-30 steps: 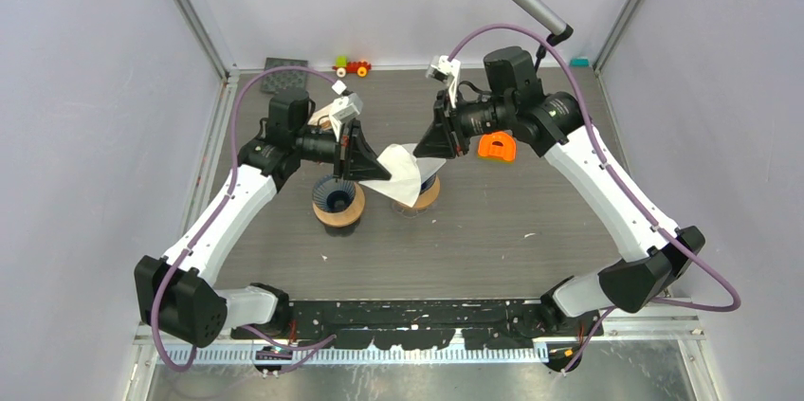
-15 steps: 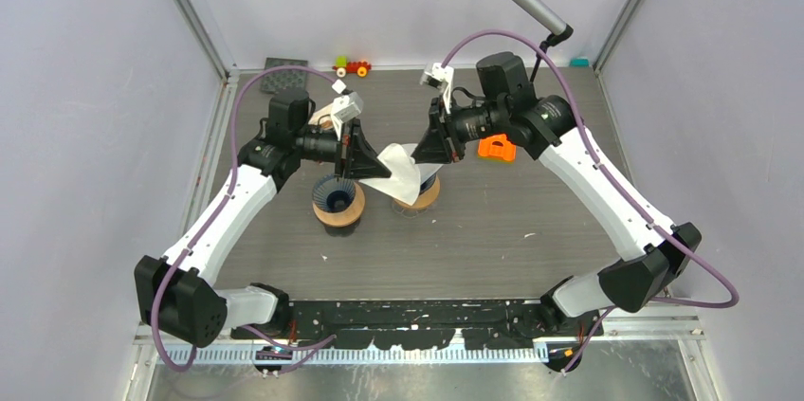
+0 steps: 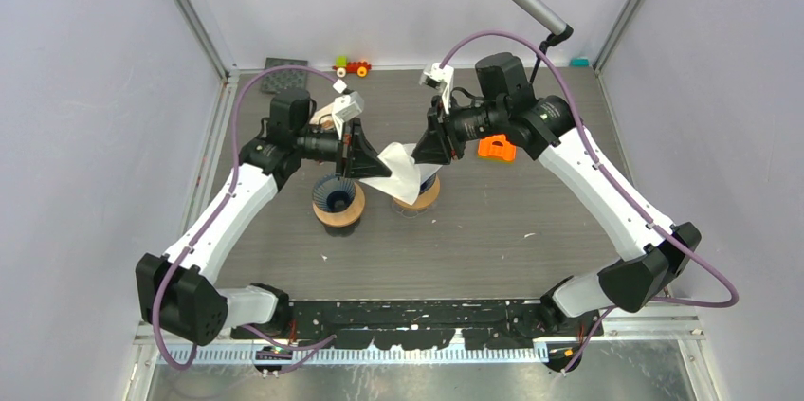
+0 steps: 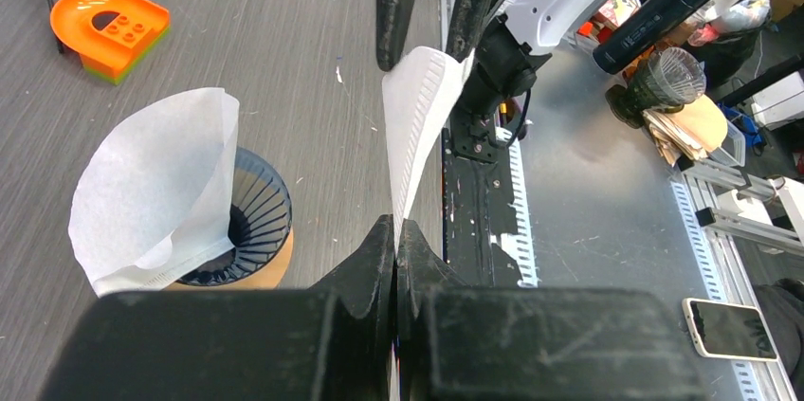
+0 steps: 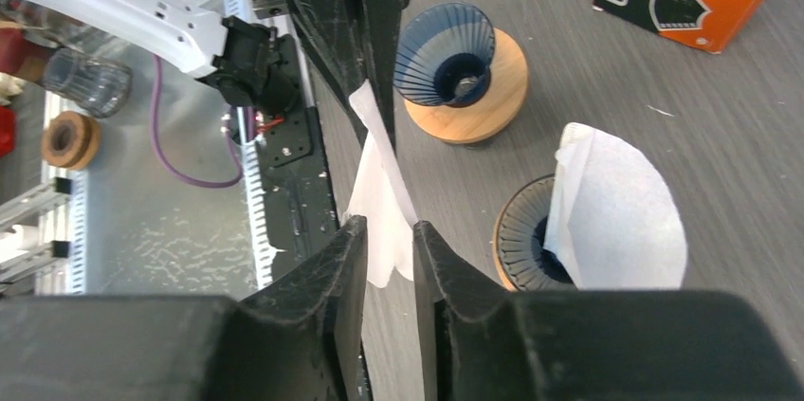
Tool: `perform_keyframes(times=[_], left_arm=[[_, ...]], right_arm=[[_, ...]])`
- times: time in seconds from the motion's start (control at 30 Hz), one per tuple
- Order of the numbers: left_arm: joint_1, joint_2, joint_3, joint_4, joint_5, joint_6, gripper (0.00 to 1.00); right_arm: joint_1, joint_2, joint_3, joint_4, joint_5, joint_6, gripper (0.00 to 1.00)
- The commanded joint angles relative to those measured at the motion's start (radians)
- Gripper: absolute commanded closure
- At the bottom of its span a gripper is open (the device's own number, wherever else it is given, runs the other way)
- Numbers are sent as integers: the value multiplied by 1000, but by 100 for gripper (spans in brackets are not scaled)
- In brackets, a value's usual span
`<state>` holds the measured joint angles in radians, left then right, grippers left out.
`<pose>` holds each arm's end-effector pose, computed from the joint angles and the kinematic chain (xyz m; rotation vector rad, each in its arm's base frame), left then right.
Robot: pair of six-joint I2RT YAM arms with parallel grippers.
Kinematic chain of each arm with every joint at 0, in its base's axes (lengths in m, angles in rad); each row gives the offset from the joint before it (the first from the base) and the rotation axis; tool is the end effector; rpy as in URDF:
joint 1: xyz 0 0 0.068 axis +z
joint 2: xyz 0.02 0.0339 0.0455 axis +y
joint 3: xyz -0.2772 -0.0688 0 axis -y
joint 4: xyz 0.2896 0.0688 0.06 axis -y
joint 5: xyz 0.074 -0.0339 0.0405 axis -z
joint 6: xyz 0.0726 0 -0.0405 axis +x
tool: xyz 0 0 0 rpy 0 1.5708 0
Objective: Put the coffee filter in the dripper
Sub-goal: Place the coffee filter in the coffee dripper.
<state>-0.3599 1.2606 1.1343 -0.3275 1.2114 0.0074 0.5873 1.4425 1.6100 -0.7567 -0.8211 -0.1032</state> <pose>0.2753 -0.1762 0.3569 1.1012 1.6374 -1.4331 0.2725 0.2452 0.4273 -1.1758 1.8191 1.1618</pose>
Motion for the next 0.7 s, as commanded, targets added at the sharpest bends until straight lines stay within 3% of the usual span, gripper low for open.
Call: perform_keyframes(times=[0.0,0.23,0.5,0.67], left_arm=[[-4,3,23,17,9,-3,100],[-4,10,21,38,47,-38,100],[-4,11,-1,161,8,-124,100],[-4,26,-14,241,3,-185,100]], right_arm=[[6,-21,16,9,87,-29,65],[25,-12,-3,10,115,-42,58],[35,6,-54,46,16,-26,58],[38,19,-67,79,18,4,65]])
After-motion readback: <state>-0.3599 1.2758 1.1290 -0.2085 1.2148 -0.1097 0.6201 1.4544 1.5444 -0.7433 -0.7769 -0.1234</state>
